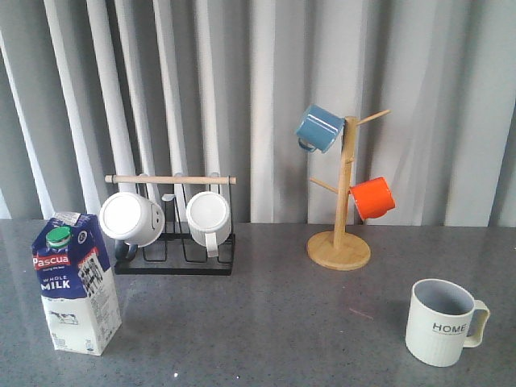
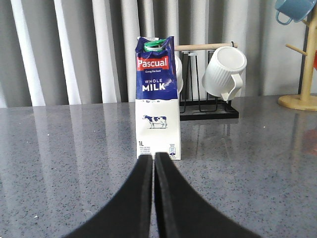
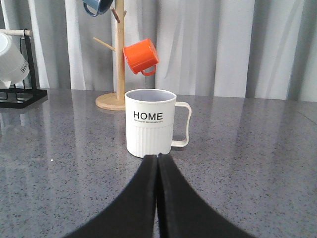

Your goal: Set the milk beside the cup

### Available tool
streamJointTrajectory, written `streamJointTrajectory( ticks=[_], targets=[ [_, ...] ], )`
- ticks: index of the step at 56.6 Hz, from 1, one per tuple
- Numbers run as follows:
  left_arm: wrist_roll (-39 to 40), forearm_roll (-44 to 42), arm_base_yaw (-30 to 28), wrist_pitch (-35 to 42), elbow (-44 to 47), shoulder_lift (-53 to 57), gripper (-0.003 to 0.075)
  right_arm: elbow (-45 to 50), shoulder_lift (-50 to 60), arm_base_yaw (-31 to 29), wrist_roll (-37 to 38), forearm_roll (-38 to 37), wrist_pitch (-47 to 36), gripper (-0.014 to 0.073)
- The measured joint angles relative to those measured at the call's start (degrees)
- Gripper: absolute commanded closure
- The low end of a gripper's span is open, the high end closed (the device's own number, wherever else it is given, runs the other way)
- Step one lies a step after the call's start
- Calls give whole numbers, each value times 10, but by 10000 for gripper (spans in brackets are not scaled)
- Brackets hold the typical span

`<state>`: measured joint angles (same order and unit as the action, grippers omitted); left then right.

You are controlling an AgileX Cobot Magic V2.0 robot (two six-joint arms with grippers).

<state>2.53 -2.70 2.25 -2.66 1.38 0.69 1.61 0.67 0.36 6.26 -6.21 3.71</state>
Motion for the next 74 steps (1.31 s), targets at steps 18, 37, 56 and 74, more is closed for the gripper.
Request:
streamJointTrajectory(
  ticks=[18,37,56,74],
  targets=[
    [0,0,0,0,0,0,727,0,0,0,0,0,0,595],
    [0,0,0,0,0,0,727,0,0,0,0,0,0,595],
    [0,0,0,0,0,0,727,0,0,0,0,0,0,595],
    [0,0,0,6,0,0,727,1,0,0,0,0,-23,595]
  ],
)
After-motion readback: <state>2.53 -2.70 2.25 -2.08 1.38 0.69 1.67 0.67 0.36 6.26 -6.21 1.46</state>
